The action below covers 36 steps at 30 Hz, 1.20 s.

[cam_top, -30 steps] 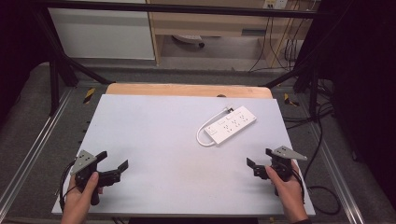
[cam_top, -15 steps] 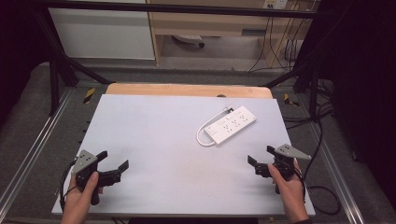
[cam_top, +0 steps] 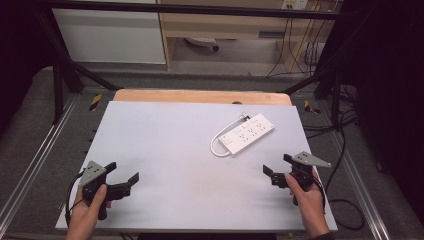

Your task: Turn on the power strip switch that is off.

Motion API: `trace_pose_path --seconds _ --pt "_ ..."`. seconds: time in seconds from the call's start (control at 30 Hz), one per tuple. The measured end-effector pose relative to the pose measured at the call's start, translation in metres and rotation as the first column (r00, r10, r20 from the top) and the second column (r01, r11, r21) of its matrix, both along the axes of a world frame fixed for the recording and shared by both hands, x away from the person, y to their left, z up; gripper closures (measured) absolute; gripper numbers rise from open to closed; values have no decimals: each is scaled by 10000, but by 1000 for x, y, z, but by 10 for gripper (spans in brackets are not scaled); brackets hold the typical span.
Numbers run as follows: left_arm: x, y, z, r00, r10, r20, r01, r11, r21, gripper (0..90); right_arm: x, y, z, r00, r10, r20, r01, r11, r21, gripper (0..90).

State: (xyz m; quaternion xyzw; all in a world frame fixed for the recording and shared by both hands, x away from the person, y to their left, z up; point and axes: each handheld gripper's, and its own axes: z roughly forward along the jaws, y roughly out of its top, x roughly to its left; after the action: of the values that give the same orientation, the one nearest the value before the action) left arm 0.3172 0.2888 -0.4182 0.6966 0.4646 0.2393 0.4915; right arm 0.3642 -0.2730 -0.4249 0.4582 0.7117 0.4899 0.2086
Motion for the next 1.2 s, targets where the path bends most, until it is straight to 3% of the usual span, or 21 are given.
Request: trace_pose_path --seconds 0.27,0.43,1.2 --pt "0 1 -1 10000 14 -52 -13 10000 44 59 8 -4 5 9997 82 -218 -80 9999 119 31" --pt "1 0 -1 10000 -50 -85 51 9999 137 59 13 -7 13 9996 -296 -42 297 9991 298 34" --pt "1 -1 -3 9999 -18 -145 21 9998 198 59 30 -10 36 9990 -405 205 395 9981 476 47"
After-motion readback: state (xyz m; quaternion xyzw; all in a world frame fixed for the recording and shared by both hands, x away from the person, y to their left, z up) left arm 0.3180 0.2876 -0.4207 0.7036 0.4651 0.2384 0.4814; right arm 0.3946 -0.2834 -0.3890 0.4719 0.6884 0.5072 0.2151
